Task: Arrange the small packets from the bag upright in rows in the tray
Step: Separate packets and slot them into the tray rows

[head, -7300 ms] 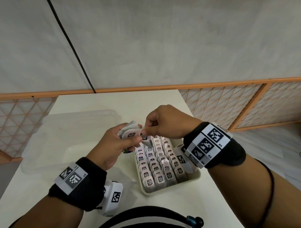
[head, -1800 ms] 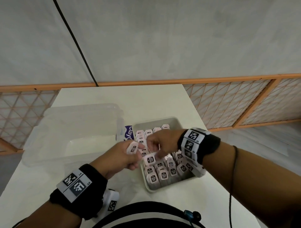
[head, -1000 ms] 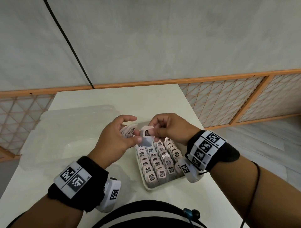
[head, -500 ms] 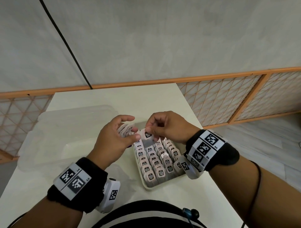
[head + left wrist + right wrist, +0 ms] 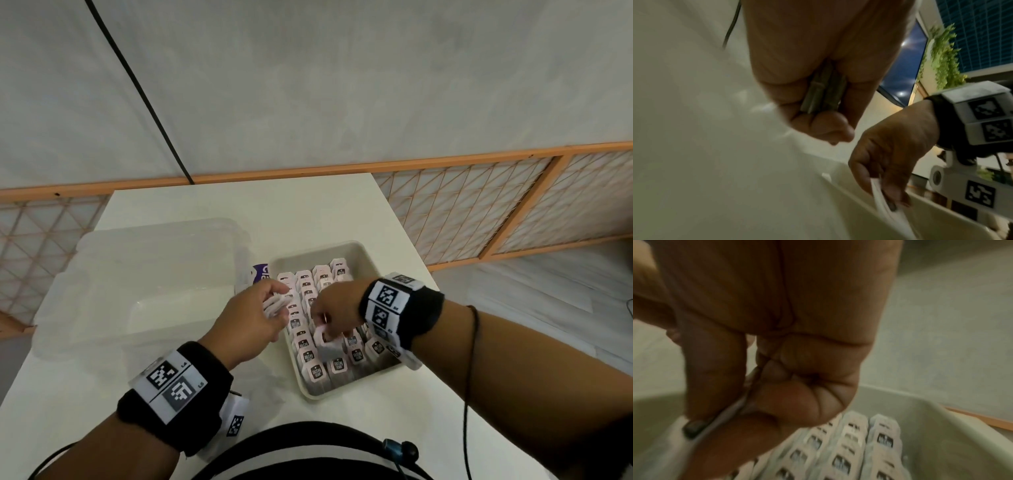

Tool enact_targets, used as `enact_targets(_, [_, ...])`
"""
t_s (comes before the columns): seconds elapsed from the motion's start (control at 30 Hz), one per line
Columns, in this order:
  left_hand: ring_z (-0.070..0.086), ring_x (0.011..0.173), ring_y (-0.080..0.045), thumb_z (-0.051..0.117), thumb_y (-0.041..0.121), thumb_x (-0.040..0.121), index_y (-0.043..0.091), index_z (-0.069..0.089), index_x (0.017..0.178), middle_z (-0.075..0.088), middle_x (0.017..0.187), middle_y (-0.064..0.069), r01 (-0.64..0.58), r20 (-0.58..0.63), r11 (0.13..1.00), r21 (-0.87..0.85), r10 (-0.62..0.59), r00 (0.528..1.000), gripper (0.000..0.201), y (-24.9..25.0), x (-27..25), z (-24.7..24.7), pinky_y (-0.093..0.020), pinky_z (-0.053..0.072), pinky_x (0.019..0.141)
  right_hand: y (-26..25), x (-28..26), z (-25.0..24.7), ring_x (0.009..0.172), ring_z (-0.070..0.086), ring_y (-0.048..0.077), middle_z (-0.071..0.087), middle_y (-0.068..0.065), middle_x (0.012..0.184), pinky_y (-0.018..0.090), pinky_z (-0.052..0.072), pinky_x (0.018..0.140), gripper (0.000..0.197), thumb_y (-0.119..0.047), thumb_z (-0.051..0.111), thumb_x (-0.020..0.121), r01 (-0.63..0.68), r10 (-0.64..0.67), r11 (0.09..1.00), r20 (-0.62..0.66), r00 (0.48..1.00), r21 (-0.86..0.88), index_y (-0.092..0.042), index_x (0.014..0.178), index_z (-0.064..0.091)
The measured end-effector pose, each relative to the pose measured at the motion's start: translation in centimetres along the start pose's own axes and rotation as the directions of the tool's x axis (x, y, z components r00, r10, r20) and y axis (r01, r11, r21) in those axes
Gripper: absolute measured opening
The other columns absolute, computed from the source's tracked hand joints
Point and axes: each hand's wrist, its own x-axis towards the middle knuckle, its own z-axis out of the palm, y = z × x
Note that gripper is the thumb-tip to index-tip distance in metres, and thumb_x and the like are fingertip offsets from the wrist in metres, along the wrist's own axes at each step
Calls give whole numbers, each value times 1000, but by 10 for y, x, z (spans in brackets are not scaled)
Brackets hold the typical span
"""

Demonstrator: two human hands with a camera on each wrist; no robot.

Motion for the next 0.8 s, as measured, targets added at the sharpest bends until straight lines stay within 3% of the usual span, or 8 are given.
enact_targets(0.1, [61,57,-11,62,9,87,26,56,106,67,96,0,31,79,997,77,-37,996,27,-6,-1,6,-22,50,55,-4,14,8,56,62,11,61,-3,72,22,49,63,13,-14,64,88,-3,0,1000,211,978,12,-17,97,55])
enact_targets(0.17, [63,59,-15,62,9,86,27,55,106,68,97,2,31,87,993,113,-41,995,28,-9,-1,8,-26,53,59,-7,24,13,47,59,8,58,-2,68,25,50,68,16,-11,64,88,3,-9,1000,284,959,20,-17,99,53])
enact_targets(0.23, [64,61,-18,63,10,86,27,56,106,68,99,3,34,78,991,133,-44,996,28,-10,1,8,-26,53,60,-9,35,18,40,58,6,59,0,74,27,50,74,19,-10,65,88,-2,-4,1000,348,937,16,-18,100,53])
enact_targets(0.3, [62,59,-13,63,10,86,26,56,109,67,102,4,28,81,988,152,-41,996,29,-12,2,8,-20,50,56,-11,43,22,36,58,4,60,7,90,24,48,69,23,-10,64,89,-8,2,1000,404,915,12,-14,110,55])
enact_targets(0.47, [60,61,-1,63,11,86,26,55,112,64,103,8,13,97,980,200,-33,995,31,-13,2,9,-13,46,53,-22,46,23,77,67,25,62,8,100,22,45,63,39,-14,63,90,17,34,993,435,900,-114,-10,128,53])
enact_targets(0.6, [57,69,1,70,13,81,28,55,110,63,99,11,-9,106,967,255,-19,994,37,-12,2,10,-10,43,61,-25,48,23,62,68,12,64,5,83,19,49,57,39,-11,63,90,45,27,991,508,861,-130,-7,128,55])
enact_targets(0.7, [57,79,-3,75,14,76,29,56,112,62,101,12,-11,105,963,268,-18,994,43,-13,2,12,-8,39,64,-26,48,25,97,63,19,63,7,113,18,43,71,46,-16,61,92,136,-16,966,475,880,-219,-11,136,50])
enact_targets(0.8, [56,89,-7,77,15,74,30,56,114,62,108,11,7,97,959,282,-36,995,48,-14,3,14,-10,38,69,-29,50,28,102,55,20,59,3,127,23,37,84,47,-23,60,92,228,-52,919,473,880,-323,-16,137,49])
